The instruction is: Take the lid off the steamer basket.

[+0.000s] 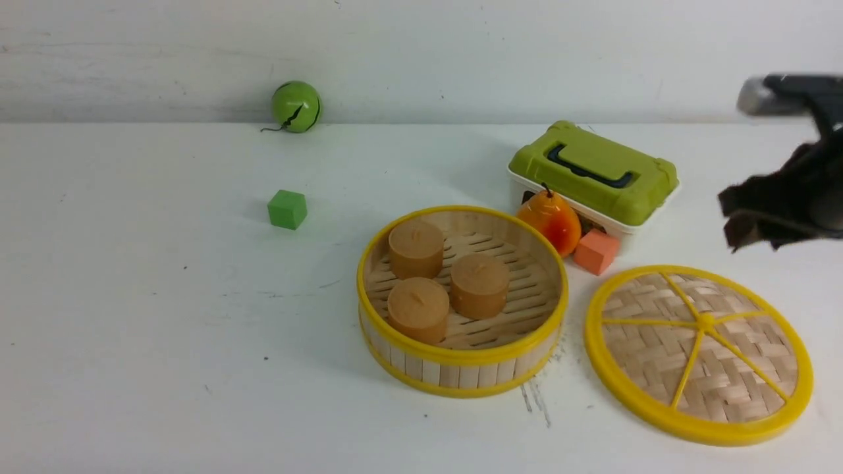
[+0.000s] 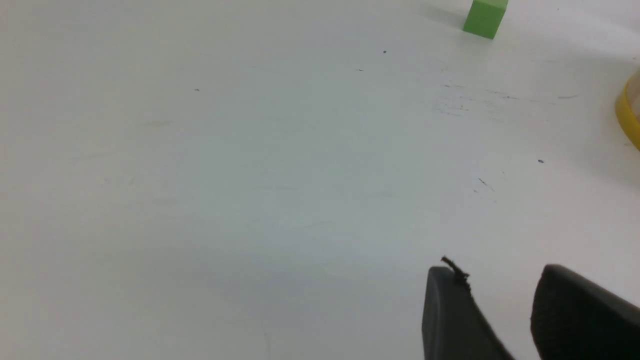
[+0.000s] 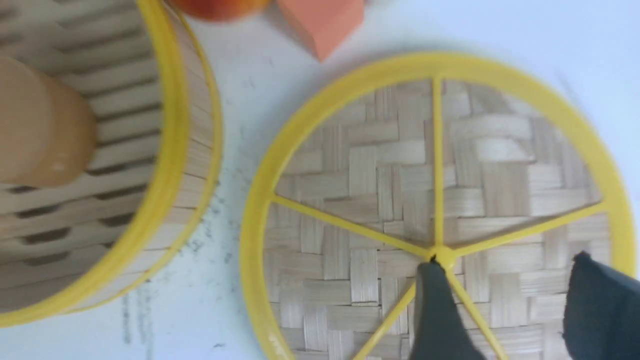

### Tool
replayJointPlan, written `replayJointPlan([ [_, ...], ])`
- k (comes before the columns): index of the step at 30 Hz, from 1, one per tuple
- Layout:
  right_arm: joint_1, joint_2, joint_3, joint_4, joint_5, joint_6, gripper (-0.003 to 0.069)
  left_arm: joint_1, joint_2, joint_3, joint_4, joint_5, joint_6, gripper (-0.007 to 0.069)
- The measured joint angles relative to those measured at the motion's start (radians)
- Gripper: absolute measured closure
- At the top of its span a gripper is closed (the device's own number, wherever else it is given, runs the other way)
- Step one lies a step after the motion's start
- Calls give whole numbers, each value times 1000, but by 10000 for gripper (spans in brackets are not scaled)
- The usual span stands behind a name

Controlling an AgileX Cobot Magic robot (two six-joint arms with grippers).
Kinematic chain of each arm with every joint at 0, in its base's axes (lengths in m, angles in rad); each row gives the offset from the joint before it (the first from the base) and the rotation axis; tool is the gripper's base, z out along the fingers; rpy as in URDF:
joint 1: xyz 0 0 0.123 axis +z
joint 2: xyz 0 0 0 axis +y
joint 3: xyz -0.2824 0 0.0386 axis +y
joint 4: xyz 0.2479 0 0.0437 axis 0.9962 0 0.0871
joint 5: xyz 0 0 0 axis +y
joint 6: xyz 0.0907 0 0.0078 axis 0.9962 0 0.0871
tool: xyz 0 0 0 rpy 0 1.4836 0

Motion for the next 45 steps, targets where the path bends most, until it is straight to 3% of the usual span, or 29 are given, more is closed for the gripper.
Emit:
replayJointPlan([
  [5, 0, -308, 52, 0, -16, -11, 389, 0, 0, 0, 0, 0, 0, 385],
  [12, 0, -780, 328, 1, -125, -14, 666, 0, 0, 0, 0, 0, 0, 385],
  [20, 0, -951, 453, 0, -172, -14, 680, 0, 0, 0, 0, 0, 0, 385],
  [39, 0, -961, 459, 22, -174, -14, 671, 0, 0, 0, 0, 0, 0, 385],
  [44, 0, -966, 545, 66, -291, -14, 671, 0, 0, 0, 0, 0, 0, 385],
  [45, 0, -988, 614, 73, -378, -14, 671, 0, 0, 0, 0, 0, 0, 385],
])
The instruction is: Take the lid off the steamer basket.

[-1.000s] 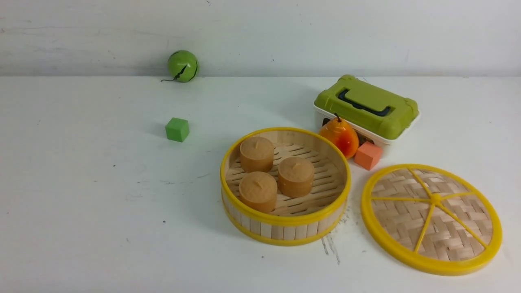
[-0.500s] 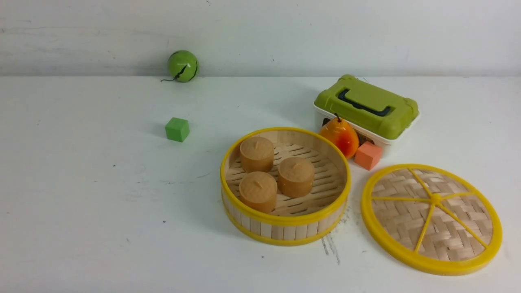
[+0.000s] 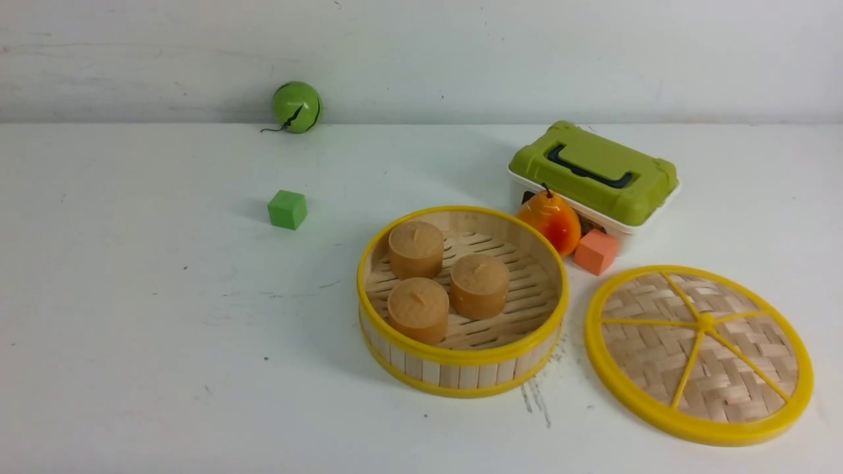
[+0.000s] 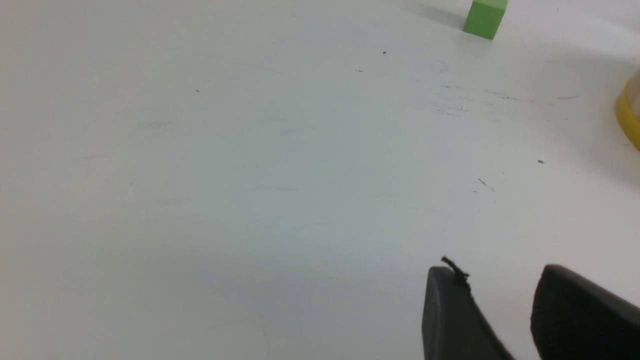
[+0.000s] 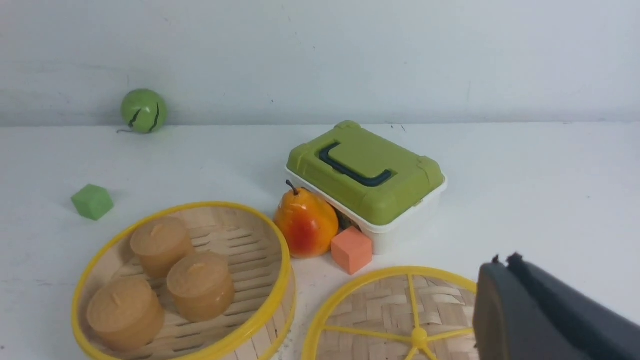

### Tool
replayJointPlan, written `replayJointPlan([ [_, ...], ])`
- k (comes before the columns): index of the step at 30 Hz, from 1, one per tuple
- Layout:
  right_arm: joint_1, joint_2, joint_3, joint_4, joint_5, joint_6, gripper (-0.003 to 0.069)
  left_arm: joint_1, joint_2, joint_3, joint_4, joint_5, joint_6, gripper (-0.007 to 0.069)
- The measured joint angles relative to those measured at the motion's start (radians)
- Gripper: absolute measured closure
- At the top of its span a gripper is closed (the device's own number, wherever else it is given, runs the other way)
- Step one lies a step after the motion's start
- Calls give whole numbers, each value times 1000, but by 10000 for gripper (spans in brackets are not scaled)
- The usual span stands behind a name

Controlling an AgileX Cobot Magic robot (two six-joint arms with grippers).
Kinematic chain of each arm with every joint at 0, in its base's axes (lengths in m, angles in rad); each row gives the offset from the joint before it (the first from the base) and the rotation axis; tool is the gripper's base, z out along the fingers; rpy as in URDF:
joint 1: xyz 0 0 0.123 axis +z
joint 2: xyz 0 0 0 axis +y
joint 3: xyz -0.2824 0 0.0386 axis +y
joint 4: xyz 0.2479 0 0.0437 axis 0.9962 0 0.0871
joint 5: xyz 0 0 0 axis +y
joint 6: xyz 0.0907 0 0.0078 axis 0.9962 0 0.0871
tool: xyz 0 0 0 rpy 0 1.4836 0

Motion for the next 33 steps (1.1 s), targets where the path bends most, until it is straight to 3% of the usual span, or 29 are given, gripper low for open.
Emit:
replayJointPlan([
  [6, 0, -196, 300, -58, -191, 36, 671, 0, 0, 0, 0, 0, 0, 385],
  [15, 0, -471, 654, -196, -229, 179, 671, 0, 0, 0, 0, 0, 0, 385],
  [21, 0, -513, 680, -223, -95, 209, 671, 0, 0, 0, 0, 1, 0, 385],
  [33, -45, -513, 672, -230, -39, 210, 671, 0, 0, 0, 0, 1, 0, 385],
])
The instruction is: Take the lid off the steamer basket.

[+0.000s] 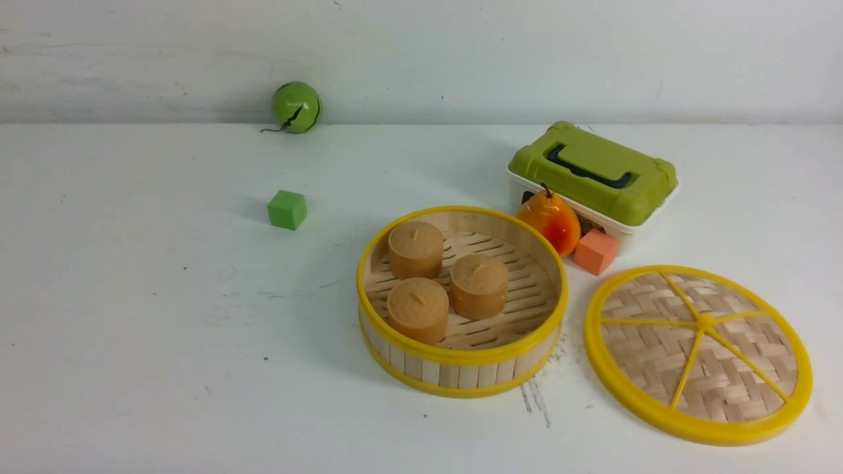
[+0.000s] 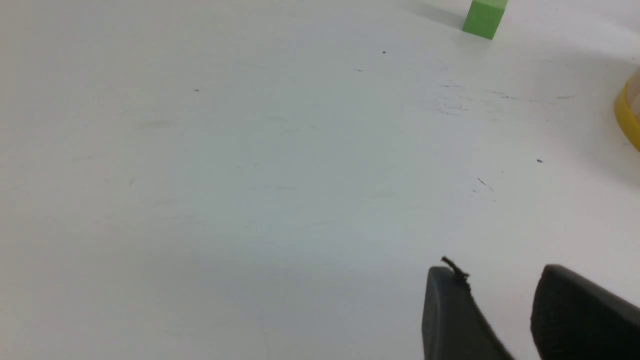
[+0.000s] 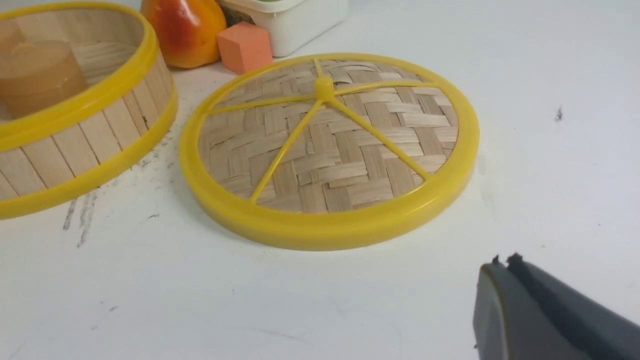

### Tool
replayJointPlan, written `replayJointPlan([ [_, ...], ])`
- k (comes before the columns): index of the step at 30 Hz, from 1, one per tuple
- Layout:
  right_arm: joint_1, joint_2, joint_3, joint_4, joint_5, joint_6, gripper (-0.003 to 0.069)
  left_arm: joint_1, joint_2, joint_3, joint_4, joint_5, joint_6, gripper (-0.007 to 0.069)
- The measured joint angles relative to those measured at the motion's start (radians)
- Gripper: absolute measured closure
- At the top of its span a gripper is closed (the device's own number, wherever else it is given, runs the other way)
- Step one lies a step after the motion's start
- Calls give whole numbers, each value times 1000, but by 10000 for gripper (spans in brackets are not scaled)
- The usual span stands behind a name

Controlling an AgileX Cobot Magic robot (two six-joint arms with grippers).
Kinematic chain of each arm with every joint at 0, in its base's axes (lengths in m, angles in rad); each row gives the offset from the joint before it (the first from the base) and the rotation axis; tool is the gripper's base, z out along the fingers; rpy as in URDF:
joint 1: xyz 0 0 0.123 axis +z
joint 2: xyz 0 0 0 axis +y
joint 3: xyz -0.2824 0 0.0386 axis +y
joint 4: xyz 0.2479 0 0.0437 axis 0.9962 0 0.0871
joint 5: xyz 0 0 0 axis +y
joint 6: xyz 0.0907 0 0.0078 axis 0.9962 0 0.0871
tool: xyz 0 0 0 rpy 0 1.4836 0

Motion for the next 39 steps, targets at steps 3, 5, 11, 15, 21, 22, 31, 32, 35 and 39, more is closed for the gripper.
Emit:
replayJointPlan([
  [3, 0, 0, 0, 7, 0, 0, 670, 0, 0, 0, 0, 0, 0, 385],
  [5, 0, 0, 0, 8, 2, 1, 670, 0, 0, 0, 0, 0, 0, 385],
  [11, 0, 0, 0, 8, 2, 2, 668, 0, 0, 0, 0, 0, 0, 385],
  [15, 0, 0, 0, 8, 2, 2, 664, 0, 0, 0, 0, 0, 0, 385],
  [21, 0, 0, 0, 11, 2, 2, 663, 0, 0, 0, 0, 0, 0, 385],
  [22, 0, 0, 0, 11, 2, 2, 662, 0, 0, 0, 0, 0, 0, 385],
  [31, 0, 0, 0, 11, 2, 2, 652, 0, 0, 0, 0, 0, 0, 385],
  [32, 0, 0, 0, 11, 2, 2, 651, 0, 0, 0, 0, 0, 0, 385],
  [35, 0, 0, 0, 11, 2, 2, 648, 0, 0, 0, 0, 0, 0, 385],
  [39, 0, 0, 0, 11, 2, 2, 642, 0, 0, 0, 0, 1, 0, 385],
])
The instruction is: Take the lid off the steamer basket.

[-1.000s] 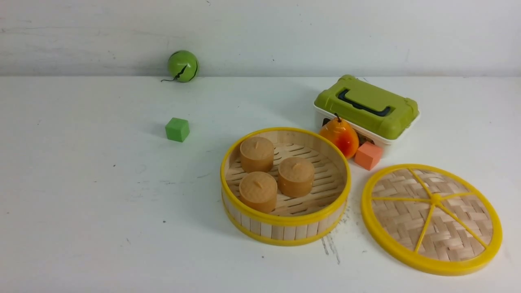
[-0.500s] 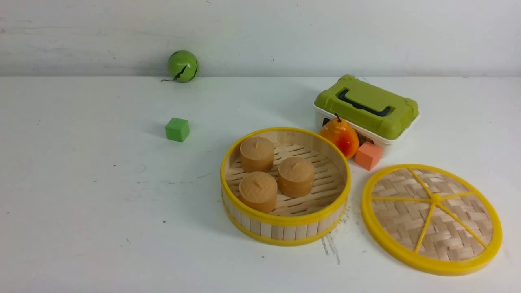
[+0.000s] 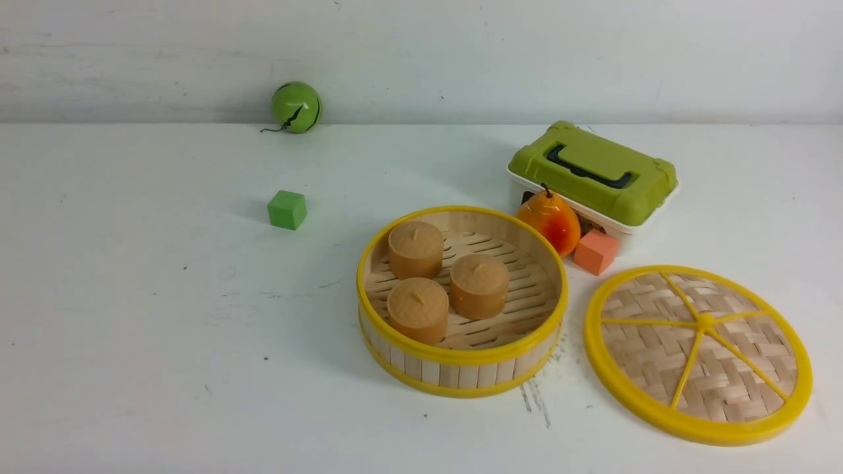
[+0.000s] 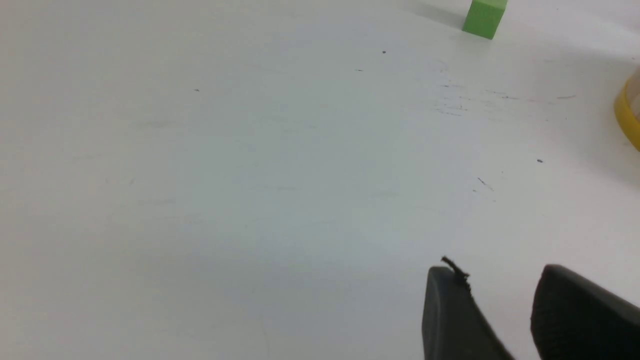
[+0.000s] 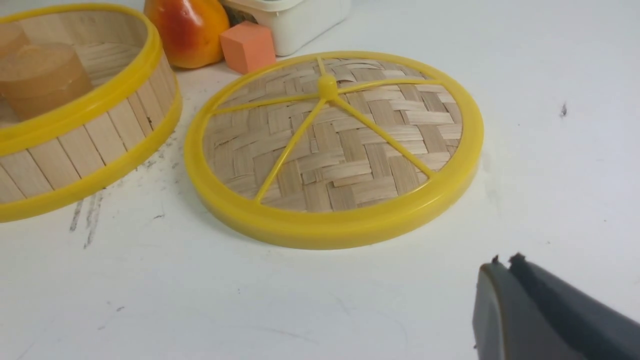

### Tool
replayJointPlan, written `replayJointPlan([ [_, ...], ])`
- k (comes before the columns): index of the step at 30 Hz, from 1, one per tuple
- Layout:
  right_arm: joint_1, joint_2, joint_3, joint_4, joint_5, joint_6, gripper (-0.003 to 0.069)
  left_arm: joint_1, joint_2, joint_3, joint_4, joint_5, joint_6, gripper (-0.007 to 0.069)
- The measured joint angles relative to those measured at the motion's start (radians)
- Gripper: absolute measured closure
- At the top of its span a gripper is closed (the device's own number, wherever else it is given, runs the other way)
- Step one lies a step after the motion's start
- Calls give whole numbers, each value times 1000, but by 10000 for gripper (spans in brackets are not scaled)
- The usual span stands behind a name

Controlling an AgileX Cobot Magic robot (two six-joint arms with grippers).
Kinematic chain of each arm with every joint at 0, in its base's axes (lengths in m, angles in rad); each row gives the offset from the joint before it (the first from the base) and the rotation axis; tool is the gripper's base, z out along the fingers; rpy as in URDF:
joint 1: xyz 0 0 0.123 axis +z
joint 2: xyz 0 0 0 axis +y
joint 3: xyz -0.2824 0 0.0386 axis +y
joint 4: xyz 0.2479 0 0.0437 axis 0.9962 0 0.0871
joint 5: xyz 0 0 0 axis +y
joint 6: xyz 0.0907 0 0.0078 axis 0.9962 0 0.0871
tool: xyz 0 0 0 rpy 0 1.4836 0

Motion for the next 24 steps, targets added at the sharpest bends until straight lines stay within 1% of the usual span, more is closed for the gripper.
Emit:
replayJointPlan([
  [24, 0, 0, 0, 0, 0, 0, 609, 0, 0, 0, 0, 0, 0, 385],
])
